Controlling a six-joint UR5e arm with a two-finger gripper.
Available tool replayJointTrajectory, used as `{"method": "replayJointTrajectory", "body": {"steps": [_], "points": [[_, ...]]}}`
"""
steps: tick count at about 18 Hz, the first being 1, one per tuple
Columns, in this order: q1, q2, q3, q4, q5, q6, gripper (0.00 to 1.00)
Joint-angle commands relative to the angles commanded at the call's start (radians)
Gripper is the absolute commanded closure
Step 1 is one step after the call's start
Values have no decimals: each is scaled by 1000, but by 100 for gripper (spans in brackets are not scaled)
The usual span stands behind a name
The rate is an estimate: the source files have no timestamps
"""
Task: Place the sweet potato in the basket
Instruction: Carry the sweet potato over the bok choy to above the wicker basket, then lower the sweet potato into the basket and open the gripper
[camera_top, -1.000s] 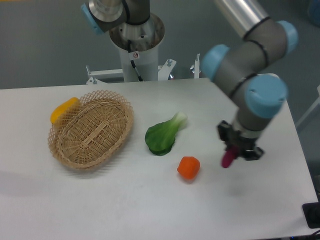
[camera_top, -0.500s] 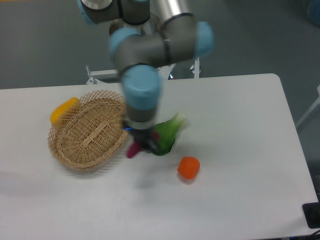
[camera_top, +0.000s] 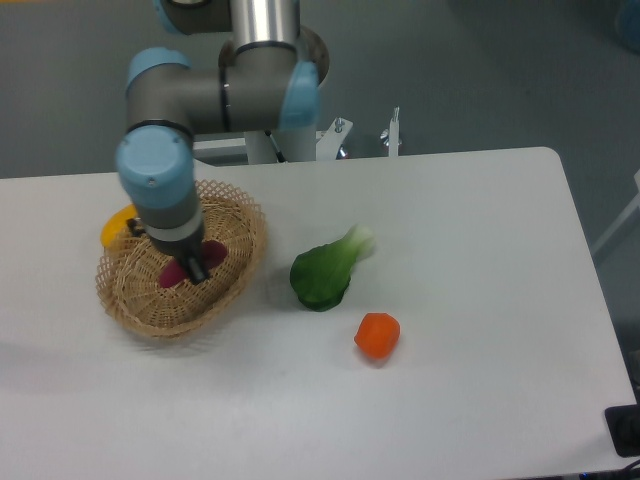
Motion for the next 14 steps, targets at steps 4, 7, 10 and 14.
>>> {"method": "replayJointTrajectory", "body": {"steps": [4,7,10,14], "points": [[-9,-9,-35,26,-2,-8,91],[-9,-17,-28,28,-2,-8,83],[-9,-23,-31,49,0,-6,64],[-6,-17,-25,54,2,0,21]]}}
